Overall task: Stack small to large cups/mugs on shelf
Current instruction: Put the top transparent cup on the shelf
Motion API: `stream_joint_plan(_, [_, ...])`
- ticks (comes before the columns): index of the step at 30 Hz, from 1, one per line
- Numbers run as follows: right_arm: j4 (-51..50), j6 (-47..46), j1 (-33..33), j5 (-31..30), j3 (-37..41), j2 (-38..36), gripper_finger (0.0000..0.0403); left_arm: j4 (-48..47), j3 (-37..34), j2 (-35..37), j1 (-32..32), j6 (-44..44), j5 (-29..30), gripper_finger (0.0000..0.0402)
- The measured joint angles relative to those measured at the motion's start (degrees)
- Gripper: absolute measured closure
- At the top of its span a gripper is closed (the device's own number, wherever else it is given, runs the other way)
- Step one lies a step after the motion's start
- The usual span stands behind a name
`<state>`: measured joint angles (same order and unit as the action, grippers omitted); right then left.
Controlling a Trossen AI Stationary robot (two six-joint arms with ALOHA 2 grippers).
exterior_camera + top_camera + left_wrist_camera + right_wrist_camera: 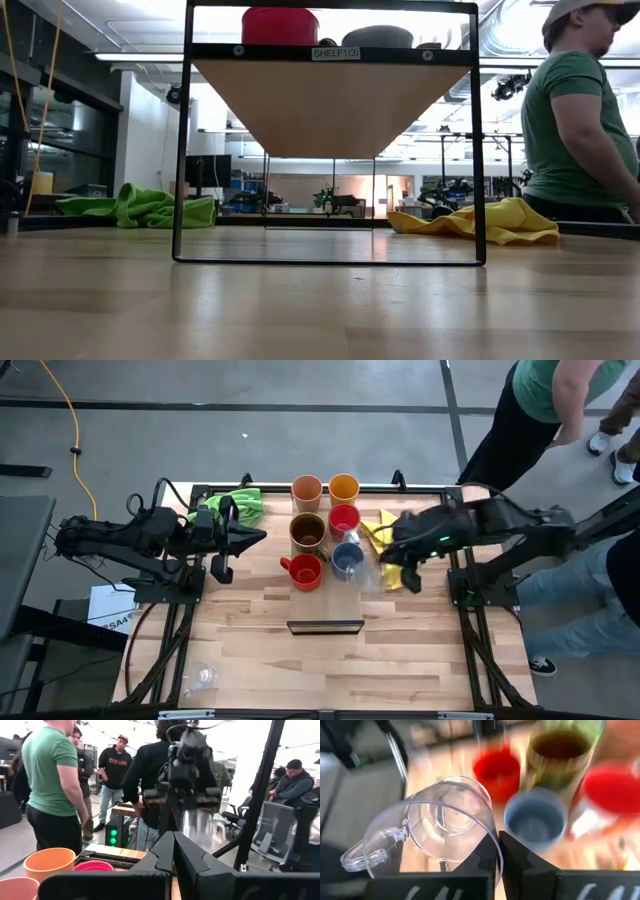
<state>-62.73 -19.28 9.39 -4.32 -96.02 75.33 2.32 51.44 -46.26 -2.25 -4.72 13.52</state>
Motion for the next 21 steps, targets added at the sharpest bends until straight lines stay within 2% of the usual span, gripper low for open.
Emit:
stream_joint_plan(4, [-12.0,-4.9,0.0,0.9,-8.2,9.1,0.0403,0.1,0.0,0.0,0.0,0.0,0.2,0.0402])
stream_joint_plan(10, [-16.6,-15.7,0.0,3.7,-14.1,18.7,0.0403,0.1,0.0,0.0,0.0,0.0,1.2,0.0402])
stream_joint_plan(16, [-20.9,-26.4,0.5,4.4,-15.4,24.8,0.0403,0.2,0.0,0.0,0.0,0.4,1.2,0.0401])
stream_joint_plan(21, [-22.5,-30.3,1.2,3.8,-15.4,27.7,0.0403,0.2,0.0,0.0,0.0,0.4,1.2,0.0401])
